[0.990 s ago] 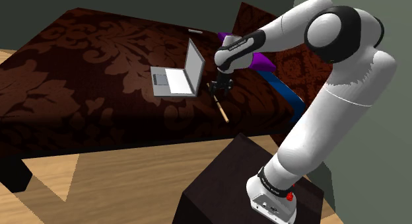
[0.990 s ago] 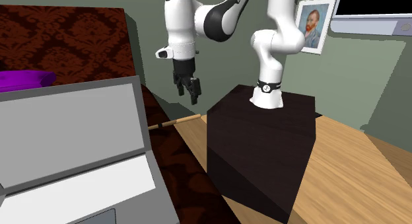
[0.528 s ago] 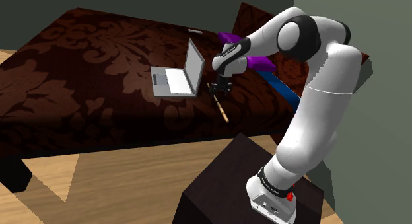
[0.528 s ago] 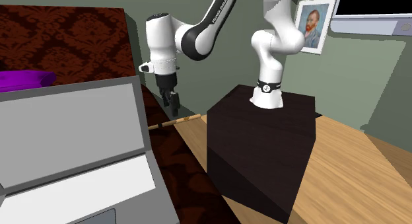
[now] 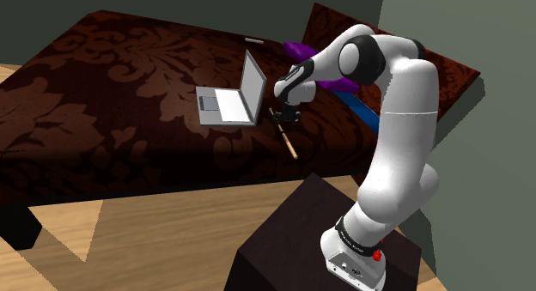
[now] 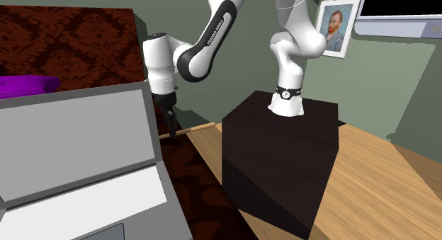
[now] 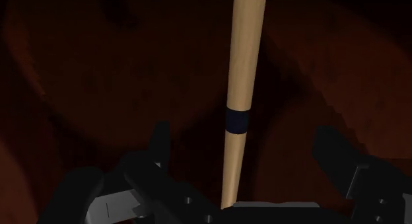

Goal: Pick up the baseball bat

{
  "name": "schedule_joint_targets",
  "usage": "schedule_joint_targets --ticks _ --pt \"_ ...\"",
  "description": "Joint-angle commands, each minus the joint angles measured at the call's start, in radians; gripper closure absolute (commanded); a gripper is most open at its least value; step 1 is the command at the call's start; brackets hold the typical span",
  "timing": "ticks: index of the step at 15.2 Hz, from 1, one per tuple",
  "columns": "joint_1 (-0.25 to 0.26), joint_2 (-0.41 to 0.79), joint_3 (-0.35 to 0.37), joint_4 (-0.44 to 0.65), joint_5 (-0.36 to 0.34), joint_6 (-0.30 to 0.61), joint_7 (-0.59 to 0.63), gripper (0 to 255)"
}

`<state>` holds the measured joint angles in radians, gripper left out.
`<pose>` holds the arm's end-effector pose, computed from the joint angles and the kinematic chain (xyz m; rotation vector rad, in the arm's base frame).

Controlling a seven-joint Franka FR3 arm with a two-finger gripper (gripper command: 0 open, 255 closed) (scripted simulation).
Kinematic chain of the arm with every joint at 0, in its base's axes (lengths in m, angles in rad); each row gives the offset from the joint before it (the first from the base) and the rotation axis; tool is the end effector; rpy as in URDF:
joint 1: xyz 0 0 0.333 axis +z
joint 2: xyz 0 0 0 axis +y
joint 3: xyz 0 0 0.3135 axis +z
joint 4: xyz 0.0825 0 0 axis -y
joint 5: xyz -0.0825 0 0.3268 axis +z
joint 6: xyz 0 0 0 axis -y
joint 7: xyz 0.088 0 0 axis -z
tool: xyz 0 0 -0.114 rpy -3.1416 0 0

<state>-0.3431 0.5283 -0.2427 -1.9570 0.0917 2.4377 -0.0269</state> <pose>0.4860 -0.3126 0.2436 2.9510 -0.9125 -0.0729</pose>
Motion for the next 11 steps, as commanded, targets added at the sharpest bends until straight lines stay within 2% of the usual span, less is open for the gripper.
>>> schedule_joint_targets --ticks 1,5,6,11 --pt "-0.006 0.023 0.004 0.004 0.006 0.02 -0.004 0" --pt "-0.01 0.051 0.01 0.007 0.013 0.044 -0.008 0" --pt "-0.01 0.051 0.01 0.007 0.013 0.044 -0.007 255" --pt "-0.013 0.055 0.011 0.009 0.015 0.046 -0.01 255"
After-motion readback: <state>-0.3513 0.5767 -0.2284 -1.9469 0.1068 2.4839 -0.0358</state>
